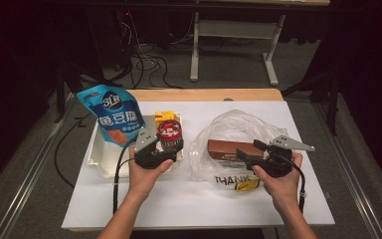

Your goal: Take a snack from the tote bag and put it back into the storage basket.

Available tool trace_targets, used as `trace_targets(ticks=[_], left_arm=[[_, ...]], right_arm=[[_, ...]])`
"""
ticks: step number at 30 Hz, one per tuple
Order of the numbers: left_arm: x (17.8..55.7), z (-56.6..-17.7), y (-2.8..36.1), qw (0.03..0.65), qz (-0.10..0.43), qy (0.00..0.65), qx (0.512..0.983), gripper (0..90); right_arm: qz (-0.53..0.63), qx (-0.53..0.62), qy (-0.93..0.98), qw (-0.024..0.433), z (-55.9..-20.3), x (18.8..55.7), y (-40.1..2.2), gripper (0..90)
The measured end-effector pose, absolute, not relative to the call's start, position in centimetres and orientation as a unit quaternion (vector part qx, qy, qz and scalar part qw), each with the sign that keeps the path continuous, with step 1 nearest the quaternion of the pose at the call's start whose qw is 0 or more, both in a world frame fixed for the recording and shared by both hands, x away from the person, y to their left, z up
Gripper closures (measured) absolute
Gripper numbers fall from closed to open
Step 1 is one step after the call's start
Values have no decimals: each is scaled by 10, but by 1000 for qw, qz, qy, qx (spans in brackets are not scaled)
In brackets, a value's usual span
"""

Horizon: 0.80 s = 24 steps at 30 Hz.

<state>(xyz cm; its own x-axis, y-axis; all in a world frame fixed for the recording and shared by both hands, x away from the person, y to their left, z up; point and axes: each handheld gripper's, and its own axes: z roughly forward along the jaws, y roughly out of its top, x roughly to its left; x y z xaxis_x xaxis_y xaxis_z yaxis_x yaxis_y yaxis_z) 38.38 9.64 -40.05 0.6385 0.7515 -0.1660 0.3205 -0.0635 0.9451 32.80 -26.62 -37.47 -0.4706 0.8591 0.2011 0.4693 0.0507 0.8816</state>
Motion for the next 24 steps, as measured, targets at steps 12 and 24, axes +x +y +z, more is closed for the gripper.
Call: trace_targets(ticks=[12,24], left_arm=[[407,-423,107,553,191,407,702,258],[432,-451,108,523,194,424,713,257]], right_arm=[[491,488,695,193,-382,331,-272,231],[490,496,690,193,-386,332,-276,247]])
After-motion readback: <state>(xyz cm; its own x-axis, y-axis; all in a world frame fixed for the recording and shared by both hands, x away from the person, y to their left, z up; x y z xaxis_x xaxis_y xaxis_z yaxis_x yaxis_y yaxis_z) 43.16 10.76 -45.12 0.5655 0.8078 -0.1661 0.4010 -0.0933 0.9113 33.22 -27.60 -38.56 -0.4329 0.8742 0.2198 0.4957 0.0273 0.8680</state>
